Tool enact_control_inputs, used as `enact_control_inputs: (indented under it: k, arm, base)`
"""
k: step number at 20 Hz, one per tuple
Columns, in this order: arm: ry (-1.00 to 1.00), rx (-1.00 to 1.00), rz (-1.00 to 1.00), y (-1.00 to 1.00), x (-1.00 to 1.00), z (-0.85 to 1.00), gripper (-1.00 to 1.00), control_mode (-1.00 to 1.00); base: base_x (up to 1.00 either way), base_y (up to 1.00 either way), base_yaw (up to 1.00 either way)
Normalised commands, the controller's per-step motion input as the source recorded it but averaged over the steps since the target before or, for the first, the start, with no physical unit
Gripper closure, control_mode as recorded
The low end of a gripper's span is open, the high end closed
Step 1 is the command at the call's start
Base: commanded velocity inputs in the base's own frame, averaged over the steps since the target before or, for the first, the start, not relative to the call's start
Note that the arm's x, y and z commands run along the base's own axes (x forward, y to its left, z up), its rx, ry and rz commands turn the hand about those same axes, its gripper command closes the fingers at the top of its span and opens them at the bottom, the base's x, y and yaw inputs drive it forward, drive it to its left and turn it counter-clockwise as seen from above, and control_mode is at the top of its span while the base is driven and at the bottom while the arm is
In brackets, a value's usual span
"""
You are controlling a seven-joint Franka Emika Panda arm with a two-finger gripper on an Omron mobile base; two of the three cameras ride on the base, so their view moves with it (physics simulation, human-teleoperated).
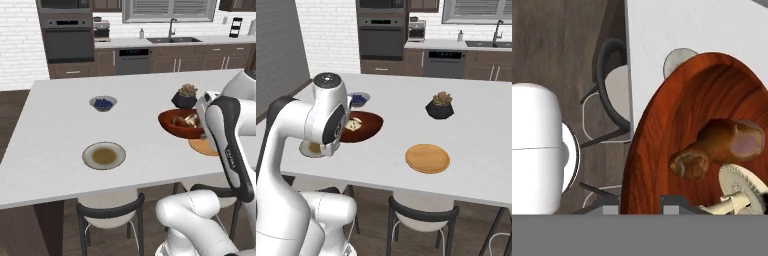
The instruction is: Pick the chicken drumstick and mushroom from their plates and place them in the bowl. Then put the bowl in the fridge.
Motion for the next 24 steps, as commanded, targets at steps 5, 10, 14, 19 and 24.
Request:
enact_control_inputs:
  k: [5,10,14,19,24]
  arm:
    - [-0.04,0.03,0.08,0.03,-0.04,0.09,1.0,-1.0]
    - [-0.1,-0.02,0.0,0.18,-0.06,0.0,1.0,-1.0]
    - [-0.08,-0.02,-0.08,0.07,0.0,0.0,1.0,-1.0]
    - [-0.07,0.0,-0.07,0.0,0.0,0.0,1.0,-1.0]
    - [-0.01,0.0,-0.03,0.0,0.0,0.0,1.0,-1.0]
  base:
    - [0.0,0.0,0.0]
    - [0.0,0.0,0.0]
    - [0.0,0.0,0.0]
    - [0.0,0.0,0.0]
    - [0.0,0.0,0.0]
